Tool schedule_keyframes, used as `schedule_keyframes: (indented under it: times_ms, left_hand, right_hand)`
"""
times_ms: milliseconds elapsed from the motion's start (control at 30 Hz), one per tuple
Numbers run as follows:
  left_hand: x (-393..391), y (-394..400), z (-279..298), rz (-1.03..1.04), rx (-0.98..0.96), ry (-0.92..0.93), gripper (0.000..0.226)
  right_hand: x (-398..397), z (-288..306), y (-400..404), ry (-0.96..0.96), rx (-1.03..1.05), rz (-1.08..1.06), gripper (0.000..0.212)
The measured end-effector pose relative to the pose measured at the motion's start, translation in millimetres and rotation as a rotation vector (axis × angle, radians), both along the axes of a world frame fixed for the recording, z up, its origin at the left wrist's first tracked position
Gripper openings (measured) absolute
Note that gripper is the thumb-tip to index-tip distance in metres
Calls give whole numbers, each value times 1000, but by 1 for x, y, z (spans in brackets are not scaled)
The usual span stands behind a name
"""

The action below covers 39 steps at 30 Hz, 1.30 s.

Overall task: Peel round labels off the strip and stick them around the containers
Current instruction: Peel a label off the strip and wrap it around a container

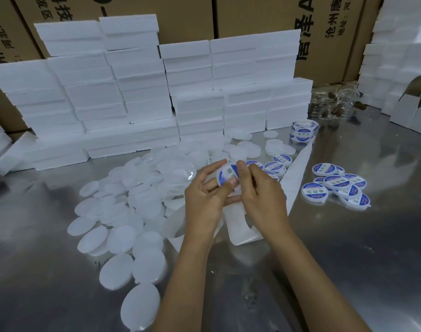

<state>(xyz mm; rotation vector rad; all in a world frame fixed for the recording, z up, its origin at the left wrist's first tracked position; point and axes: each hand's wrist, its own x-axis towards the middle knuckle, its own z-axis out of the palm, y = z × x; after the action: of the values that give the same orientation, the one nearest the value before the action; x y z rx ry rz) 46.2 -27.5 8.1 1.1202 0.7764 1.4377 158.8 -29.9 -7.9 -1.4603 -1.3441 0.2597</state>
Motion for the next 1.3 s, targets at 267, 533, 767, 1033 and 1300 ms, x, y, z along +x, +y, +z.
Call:
schedule_keyframes:
  times_ms: [267,533,767,1033,1300]
  left_hand:
    - [-3,-2,3,137,-56,-143,18]
    - [-4,1,0,36,-46,-106,18]
    - [-4,-1,1,-222,-22,-128,45]
    - [-7,2,0,34,-112,-172,18]
    - [-4,5,0,2,-150,-177,20]
  right_hand:
    - [-4,-5,1,-75,-51,90,49]
    - [-3,-3,3,73,-43,93,53]
    - [0,5,1,352,-11,143,45]
    - [-6,6,-4,306,-64,278,55]
    - [0,1,0,-16,-56,44,66]
